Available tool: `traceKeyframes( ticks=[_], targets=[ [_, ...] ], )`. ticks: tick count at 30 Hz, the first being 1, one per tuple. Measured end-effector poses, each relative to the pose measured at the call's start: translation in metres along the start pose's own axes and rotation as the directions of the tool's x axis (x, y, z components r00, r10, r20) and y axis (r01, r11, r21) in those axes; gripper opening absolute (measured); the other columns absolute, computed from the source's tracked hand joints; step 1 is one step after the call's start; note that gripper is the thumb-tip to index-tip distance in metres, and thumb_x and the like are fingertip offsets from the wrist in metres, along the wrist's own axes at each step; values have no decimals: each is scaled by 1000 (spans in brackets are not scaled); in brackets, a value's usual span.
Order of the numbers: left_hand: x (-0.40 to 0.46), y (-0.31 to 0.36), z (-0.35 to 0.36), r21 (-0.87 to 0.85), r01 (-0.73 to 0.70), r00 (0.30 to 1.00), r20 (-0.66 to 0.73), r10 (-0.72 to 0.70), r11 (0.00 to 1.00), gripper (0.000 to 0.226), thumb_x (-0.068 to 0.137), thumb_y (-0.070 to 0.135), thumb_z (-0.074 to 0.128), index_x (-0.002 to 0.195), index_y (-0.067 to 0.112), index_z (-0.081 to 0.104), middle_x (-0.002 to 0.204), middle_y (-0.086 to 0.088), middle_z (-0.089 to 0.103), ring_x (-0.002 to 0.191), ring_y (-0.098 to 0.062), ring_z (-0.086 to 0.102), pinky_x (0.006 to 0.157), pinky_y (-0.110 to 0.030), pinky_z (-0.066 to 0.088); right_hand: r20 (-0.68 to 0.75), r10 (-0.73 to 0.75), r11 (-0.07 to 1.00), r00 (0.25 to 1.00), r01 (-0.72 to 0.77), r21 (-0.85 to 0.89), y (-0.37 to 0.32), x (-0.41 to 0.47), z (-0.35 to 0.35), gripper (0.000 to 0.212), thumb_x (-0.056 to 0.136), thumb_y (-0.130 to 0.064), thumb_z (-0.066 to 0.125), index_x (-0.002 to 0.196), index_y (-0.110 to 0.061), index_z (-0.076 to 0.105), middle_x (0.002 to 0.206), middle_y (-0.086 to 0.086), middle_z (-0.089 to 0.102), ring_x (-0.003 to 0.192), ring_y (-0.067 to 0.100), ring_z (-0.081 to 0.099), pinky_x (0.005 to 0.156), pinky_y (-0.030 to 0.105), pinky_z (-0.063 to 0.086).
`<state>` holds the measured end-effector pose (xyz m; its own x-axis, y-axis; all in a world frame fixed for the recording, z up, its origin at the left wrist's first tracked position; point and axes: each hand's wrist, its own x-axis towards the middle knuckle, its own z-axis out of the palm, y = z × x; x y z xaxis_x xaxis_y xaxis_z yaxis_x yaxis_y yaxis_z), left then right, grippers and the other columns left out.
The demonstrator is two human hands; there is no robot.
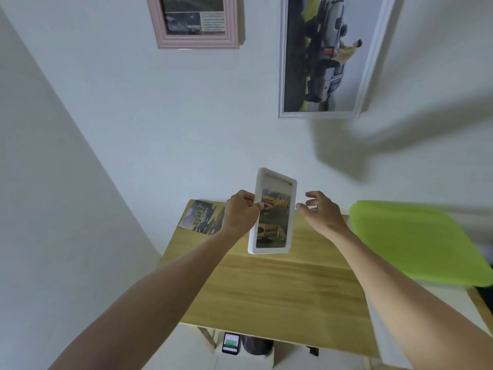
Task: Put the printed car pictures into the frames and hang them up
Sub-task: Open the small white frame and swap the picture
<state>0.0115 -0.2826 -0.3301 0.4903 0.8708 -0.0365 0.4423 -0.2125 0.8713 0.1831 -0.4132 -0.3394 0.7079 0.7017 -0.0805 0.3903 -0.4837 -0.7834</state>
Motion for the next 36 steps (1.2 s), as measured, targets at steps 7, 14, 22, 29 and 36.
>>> traceKeyframes(
  ticks=[7, 14, 22, 29, 36],
  targets=[
    [-26, -13, 19, 141, -188, 979, -58, 198, 972, 15, 82, 26, 68, 93, 17, 64, 80, 9, 68, 75, -11, 64, 66, -29, 51, 89, 52, 961, 995, -74, 267, -50, -4, 24, 45, 89, -52, 63, 122, -21, 61, 104, -3, 69, 89, 17, 72, 74, 38, 63],
    [-41, -35, 45, 317, -407, 902, -12, 432, 857, 29, 87, 34, 64, 106, 12, 64, 96, 2, 69, 78, -20, 65, 62, -36, 52, -16, 137, 916, 990, -121, 384, -51, 1, 44, 16, 80, -19, 67, 89, -7, 71, 85, 8, 74, 75, 28, 74, 69, 48, 63],
    [2, -67, 34, 288, -264, 954, -62, 293, 921, 47, 94, 37, 57, 136, 15, 49, 126, -7, 52, 111, -27, 55, 85, -41, 51, 269, 128, 842, 955, -248, 478, -15, 24, 31, 13, 89, -10, 68, 100, -9, 73, 94, 12, 76, 80, 28, 74, 79, 44, 62],
    [44, -87, 7, 205, -44, 999, -6, 46, 978, 53, 95, 27, 57, 145, 25, 40, 125, -3, 61, 108, -21, 58, 93, -36, 47, 408, 70, 858, 910, -264, 440, 13, 56, 40, 15, 94, -24, 67, 90, -9, 70, 85, 4, 54, 82, 24, 59, 78, 39, 60],
    [39, -102, 9, 53, 177, 984, -38, -176, 983, 38, 86, 18, 64, 121, 31, 56, 80, -11, 71, 69, -20, 66, 56, -20, 49, 35, -51, 987, 998, 45, 153, 25, 54, 79, 18, 97, -20, 64, 112, -21, 54, 87, -9, 65, 76, 14, 64, 59, 11, 46]
  ],
)
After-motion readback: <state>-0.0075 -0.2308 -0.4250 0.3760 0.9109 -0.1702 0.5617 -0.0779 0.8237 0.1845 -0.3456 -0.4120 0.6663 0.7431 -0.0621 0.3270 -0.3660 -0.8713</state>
